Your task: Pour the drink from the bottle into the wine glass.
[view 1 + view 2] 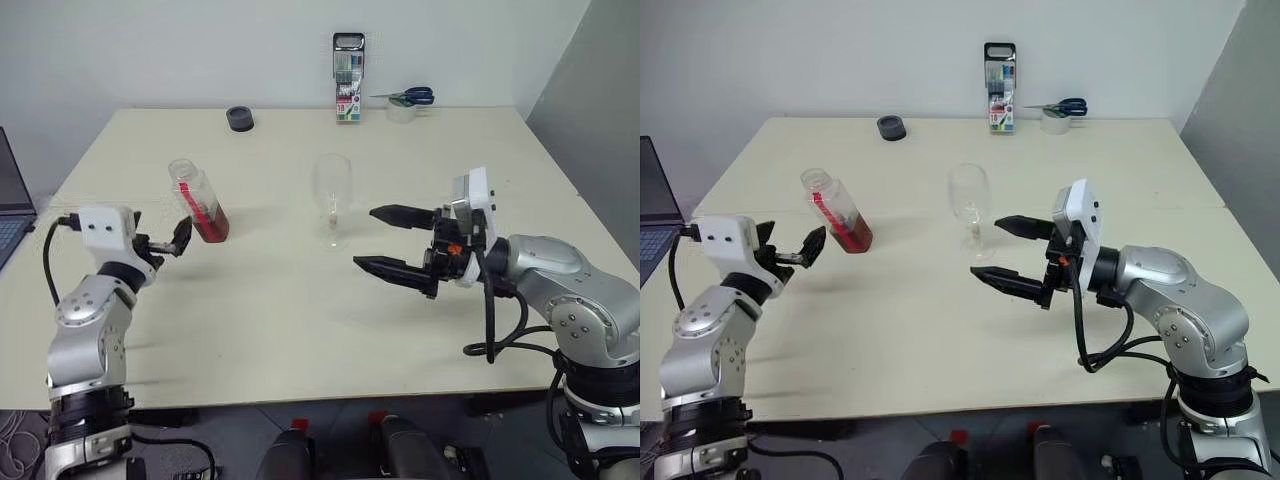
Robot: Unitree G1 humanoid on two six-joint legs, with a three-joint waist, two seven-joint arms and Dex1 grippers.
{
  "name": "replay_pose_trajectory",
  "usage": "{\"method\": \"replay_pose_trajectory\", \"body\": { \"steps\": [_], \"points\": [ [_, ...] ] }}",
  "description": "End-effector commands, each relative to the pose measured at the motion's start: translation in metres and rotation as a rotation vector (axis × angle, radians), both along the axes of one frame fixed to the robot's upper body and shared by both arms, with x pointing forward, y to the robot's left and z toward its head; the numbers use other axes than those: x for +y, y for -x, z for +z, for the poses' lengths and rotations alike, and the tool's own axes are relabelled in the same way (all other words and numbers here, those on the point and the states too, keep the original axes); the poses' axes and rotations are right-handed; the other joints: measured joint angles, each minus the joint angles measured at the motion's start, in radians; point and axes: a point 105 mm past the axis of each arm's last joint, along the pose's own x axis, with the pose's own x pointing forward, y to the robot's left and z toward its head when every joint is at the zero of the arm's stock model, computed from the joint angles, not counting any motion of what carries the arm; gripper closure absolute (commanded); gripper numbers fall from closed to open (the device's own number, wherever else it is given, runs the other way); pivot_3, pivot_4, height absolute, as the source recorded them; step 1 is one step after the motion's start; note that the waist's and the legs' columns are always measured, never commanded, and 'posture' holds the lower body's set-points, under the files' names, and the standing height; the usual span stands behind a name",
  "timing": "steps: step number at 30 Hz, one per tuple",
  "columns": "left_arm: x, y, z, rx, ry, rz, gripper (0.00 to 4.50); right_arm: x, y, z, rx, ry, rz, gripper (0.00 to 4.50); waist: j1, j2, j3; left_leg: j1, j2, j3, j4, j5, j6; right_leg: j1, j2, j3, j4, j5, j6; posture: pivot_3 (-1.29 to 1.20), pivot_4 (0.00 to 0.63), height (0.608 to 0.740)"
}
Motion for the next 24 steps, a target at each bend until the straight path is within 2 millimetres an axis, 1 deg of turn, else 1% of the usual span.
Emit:
{"method": "replay_pose_trajectory", "body": {
  "steps": [1,4,9,16,24],
  "points": [
    [-0.009,-0.008,0.011,-0.026,-0.037,-0.061,0.00,-0.002,0.003,0.009,-0.032,-0.024,-0.009,0.03,0.000,0.000,0.000,0.000,0.000,0.000,0.000,0.000,0.000,0.000,0.000,0.000,0.000,0.000,0.000,0.00,0.150,0.740],
    [-0.012,-0.013,0.012,-0.030,-0.039,-0.079,0.00,-0.003,0.004,0.009,-0.031,-0.026,-0.023,0.03,0.000,0.000,0.000,0.000,0.000,0.000,0.000,0.000,0.000,0.000,0.000,0.000,0.000,0.000,0.000,0.00,0.150,0.740],
    [-0.019,-0.021,0.008,-0.020,-0.041,-0.107,0.00,-0.003,0.004,0.011,-0.031,-0.036,-0.040,0.03,0.000,0.000,0.000,0.000,0.000,0.000,0.000,0.000,0.000,0.000,0.000,0.000,0.000,0.000,0.000,0.00,0.150,0.740],
    [-0.019,-0.036,0.007,-0.030,-0.050,-0.099,0.00,-0.004,0.005,0.013,-0.034,-0.035,-0.050,0.03,0.000,0.000,0.000,0.000,0.000,0.000,0.000,0.000,0.001,0.000,0.000,0.000,0.000,0.000,0.000,0.00,0.150,0.740],
    [-0.021,-0.058,0.007,-0.050,-0.065,-0.093,0.00,-0.007,0.004,0.016,-0.039,-0.029,-0.065,0.03,0.000,0.000,0.000,-0.001,0.000,0.000,0.000,0.000,0.001,-0.001,0.000,-0.001,0.000,0.000,0.000,0.00,0.150,0.740]
  ]
}}
